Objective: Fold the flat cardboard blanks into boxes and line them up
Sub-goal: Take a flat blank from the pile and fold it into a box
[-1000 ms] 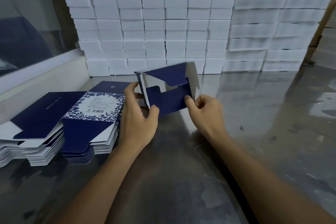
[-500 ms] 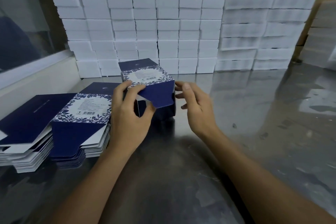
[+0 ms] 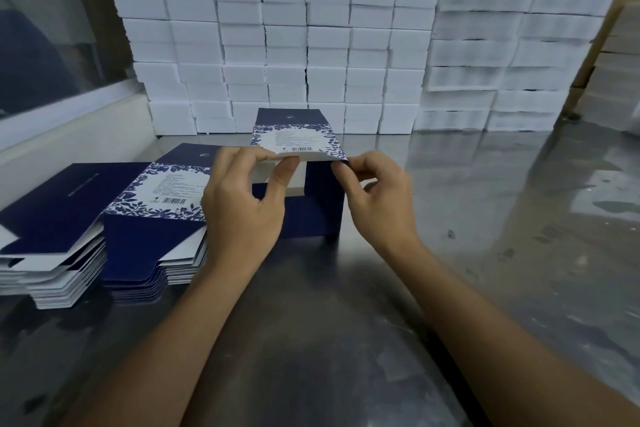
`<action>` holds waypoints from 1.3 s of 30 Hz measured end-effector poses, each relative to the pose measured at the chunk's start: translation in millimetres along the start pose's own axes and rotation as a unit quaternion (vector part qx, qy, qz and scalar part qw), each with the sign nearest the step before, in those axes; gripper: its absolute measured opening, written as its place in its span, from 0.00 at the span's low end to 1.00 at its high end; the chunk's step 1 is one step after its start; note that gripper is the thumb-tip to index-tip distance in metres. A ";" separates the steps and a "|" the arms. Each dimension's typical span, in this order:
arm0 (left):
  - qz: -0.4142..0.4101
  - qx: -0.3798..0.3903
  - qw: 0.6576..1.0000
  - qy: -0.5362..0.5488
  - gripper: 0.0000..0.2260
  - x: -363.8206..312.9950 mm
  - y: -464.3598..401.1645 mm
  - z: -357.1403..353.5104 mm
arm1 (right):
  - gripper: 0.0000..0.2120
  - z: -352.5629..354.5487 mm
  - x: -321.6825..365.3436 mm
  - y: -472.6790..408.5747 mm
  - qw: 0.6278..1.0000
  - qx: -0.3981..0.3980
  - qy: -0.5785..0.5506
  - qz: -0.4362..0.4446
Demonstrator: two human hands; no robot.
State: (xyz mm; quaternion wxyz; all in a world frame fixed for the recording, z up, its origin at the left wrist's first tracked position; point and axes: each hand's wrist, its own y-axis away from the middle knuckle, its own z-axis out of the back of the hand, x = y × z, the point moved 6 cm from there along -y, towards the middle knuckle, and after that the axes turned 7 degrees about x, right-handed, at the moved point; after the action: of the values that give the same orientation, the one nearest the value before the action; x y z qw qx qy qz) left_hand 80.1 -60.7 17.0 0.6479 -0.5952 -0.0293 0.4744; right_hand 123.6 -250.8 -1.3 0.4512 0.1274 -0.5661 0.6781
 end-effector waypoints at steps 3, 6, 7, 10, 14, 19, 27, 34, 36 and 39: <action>-0.008 0.006 1.000 -0.002 0.14 -0.9 0.6 -1.0 | 0.08 2.6 0.4 -0.3 1.000 -0.014 0.002 -0.001; -0.009 0.001 1.000 -0.003 0.14 -0.4 0.2 -0.9 | 0.06 3.7 1.0 -0.2 1.000 -0.017 -0.009 -0.007; -0.007 -0.001 1.000 -0.003 0.14 0.3 -0.1 -0.7 | 0.06 3.4 0.6 0.0 1.000 -0.010 -0.010 -0.011; 0.003 -0.006 1.000 0.002 0.13 2.6 -0.7 0.2 | 0.09 -4.0 -8.6 0.5 0.996 0.059 0.023 -0.060; 0.008 -0.009 1.000 0.007 0.14 3.4 -1.4 2.4 | 0.13 -13.7 -19.3 3.0 0.981 0.146 0.071 -0.108; 0.003 -0.005 1.000 0.005 0.13 1.4 -0.9 0.6 | 0.17 -11.2 -14.8 -0.3 0.982 0.144 0.078 -0.095; 0.023 0.033 0.999 -0.002 0.17 7.9 -0.4 -4.1 | 0.08 -21.5 -29.5 6.3 0.962 0.214 0.106 -0.132; 0.033 0.044 0.998 0.006 0.17 13.7 0.0 -4.7 | 0.07 -20.3 -27.8 6.3 0.957 0.222 0.137 -0.130; 0.042 0.049 0.998 0.011 0.18 14.7 0.4 -5.5 | 0.05 -20.2 -32.2 6.7 0.956 0.221 0.138 -0.137; 0.065 0.070 0.995 0.030 0.19 17.7 0.7 -8.1 | 0.18 -19.5 -32.4 7.7 0.966 0.198 0.101 -0.131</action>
State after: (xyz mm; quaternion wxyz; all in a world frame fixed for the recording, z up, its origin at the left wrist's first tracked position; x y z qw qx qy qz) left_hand 94.3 -55.3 4.7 0.6566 -0.5629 0.0627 0.4982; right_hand 142.5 -248.4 -34.9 0.5570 0.2180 -0.3503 0.7208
